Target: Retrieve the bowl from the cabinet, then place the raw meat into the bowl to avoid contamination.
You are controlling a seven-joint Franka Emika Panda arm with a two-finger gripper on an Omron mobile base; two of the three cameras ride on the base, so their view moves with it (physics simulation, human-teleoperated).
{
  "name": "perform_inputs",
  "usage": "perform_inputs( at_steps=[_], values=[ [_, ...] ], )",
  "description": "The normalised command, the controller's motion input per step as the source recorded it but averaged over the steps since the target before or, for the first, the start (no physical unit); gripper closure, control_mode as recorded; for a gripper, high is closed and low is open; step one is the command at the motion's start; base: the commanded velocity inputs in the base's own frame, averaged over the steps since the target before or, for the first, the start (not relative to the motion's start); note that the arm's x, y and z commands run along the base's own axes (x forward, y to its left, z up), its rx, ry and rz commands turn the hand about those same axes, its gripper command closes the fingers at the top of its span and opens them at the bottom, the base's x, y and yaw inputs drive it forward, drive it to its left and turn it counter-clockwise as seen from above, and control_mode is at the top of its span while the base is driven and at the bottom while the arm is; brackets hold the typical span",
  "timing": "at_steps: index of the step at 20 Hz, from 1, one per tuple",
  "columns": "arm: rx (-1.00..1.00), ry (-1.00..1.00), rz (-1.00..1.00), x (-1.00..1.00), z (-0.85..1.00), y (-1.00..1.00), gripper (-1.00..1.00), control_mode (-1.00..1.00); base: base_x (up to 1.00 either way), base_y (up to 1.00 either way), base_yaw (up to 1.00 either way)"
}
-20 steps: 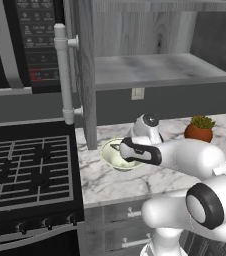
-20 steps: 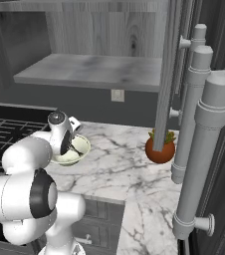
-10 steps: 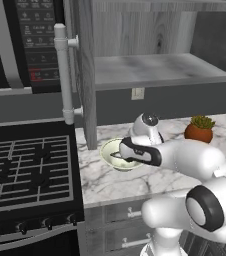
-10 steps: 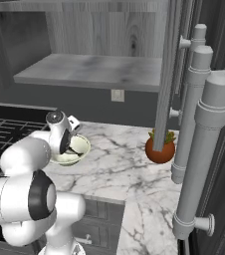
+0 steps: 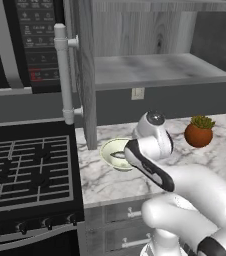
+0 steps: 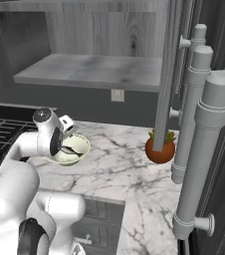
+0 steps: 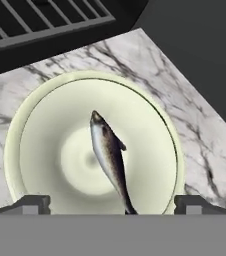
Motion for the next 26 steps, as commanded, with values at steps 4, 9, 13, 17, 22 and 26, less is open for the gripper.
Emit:
perform_inputs(
  at_steps=[4,9,13,17,22,26],
  values=[
    [0.04,-0.02,-0.1,-0.91,0.07,-0.21,-1.0,-1.0,0.0,0.0,0.0],
    [0.09,-0.26,-0.03,-0.92,0.09,-0.31,-1.0,-1.0,0.0,0.0,0.0],
    [0.07,-0.43,0.0,-0.71,0.28,-0.19,-1.0,-1.0,0.0,0.0,0.0],
    [0.0,-0.49,-0.01,-0.55,0.23,-0.02,-1.0,-1.0,0.0,0.0,0.0],
    [0.0,-0.13,0.0,-0.13,0.09,0.0,-1.0,-1.0,0.0,0.0,0.0],
    [0.0,0.0,0.0,0.0,0.0,0.0,-1.0,-1.0,0.0,0.0,0.0]
  ],
)
